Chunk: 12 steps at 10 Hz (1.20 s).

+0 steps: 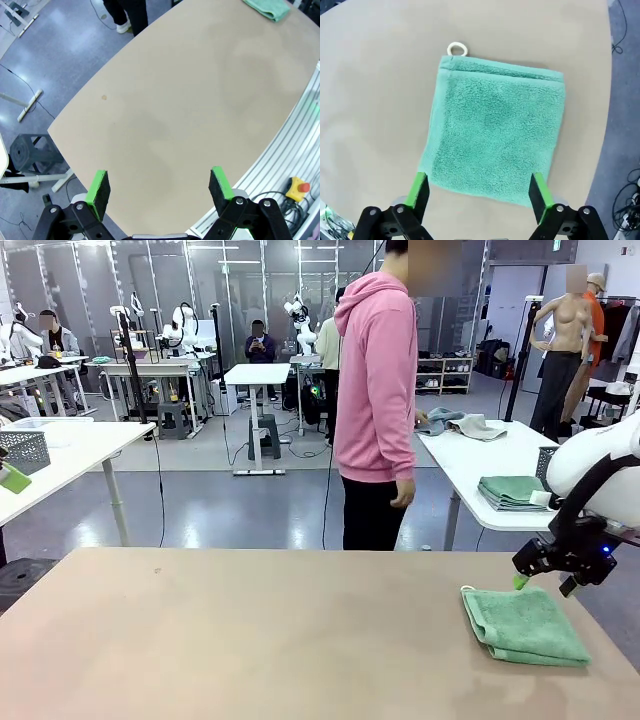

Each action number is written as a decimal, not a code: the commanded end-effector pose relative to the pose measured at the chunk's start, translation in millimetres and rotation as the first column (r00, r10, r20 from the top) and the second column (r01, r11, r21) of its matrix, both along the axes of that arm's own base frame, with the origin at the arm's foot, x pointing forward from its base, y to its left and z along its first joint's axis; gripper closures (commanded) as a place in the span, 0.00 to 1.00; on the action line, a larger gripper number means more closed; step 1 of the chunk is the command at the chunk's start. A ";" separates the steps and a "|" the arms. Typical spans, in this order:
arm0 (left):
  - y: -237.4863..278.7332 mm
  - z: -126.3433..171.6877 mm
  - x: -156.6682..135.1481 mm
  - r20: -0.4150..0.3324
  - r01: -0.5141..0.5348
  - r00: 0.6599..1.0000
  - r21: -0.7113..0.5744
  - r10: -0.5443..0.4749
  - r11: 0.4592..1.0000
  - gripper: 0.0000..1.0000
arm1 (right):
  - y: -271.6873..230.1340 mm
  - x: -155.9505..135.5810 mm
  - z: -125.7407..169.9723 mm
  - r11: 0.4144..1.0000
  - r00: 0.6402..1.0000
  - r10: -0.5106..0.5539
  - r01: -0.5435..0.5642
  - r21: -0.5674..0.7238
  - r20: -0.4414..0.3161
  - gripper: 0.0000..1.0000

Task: Fold the towels and place them in the basket.
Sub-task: Place the folded Towel with hook on the right side of the table, then when a person lays out a Towel with hook on the table, fold it in half twice.

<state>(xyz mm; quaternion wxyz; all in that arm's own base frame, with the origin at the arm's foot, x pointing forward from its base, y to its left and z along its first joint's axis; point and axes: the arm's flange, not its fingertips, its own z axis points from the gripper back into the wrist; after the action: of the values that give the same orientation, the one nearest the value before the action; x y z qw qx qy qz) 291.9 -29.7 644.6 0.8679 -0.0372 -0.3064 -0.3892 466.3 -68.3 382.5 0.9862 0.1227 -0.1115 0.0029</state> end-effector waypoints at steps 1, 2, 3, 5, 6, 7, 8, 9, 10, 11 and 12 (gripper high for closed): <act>0.6 2.3 2.5 0.004 0.001 1.000 0.009 -0.001 1.000 0.00 | -3.2 0.1 -0.2 1.000 1.000 0.008 -0.008 0.003 0.006 0.00; 0.6 2.3 2.5 0.004 0.001 1.000 0.009 -0.001 1.000 0.00 | -3.2 0.1 -0.2 1.000 1.000 0.008 -0.008 0.003 0.006 0.00; 0.6 2.3 2.5 0.004 0.001 1.000 0.009 -0.001 1.000 0.00 | -3.2 0.1 -0.2 1.000 1.000 0.008 -0.008 0.003 0.006 0.00; 0.6 2.3 2.5 0.004 0.001 1.000 0.009 -0.001 1.000 0.00 | -3.2 0.1 -0.2 1.000 1.000 0.008 -0.008 0.003 0.006 0.00; 0.6 2.3 2.5 0.004 0.001 1.000 0.009 -0.001 1.000 0.00 | -3.2 0.1 -0.2 1.000 1.000 0.008 -0.008 0.003 0.006 0.00; 0.6 2.3 2.5 0.004 0.001 1.000 0.009 -0.001 1.000 0.00 | -3.2 0.1 -0.2 1.000 1.000 0.008 -0.008 0.003 0.006 0.00; 0.6 2.3 2.5 0.004 0.001 1.000 0.009 -0.001 1.000 0.00 | -3.2 0.1 -0.2 1.000 1.000 0.008 -0.008 0.003 0.006 0.00; 0.6 2.3 2.5 0.004 0.001 1.000 0.009 -0.001 1.000 0.00 | -3.2 0.1 -0.2 1.000 1.000 0.008 -0.008 0.003 0.006 0.00; 0.6 2.3 2.5 0.004 0.001 1.000 0.009 -0.001 1.000 0.00 | -3.2 0.1 -0.2 1.000 1.000 0.008 -0.008 0.003 0.006 0.00; 0.0 0.0 0.0 0.000 0.000 1.000 0.000 0.000 1.000 0.00 | -2.7 -0.4 0.0 1.000 1.000 -0.006 0.006 0.001 0.000 0.00; 3.4 14.3 2.2 -0.005 0.033 0.999 0.012 -0.033 0.999 0.00 | -2.1 -7.7 45.9 0.999 0.998 0.040 -0.040 0.003 0.042 0.00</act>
<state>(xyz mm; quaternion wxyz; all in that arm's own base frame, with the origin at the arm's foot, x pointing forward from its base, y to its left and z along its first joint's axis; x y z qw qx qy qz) 291.6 -29.7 647.3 0.8665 -0.0370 -0.3079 -0.3910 465.9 -70.4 393.9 0.9853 0.1232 -0.1183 0.0054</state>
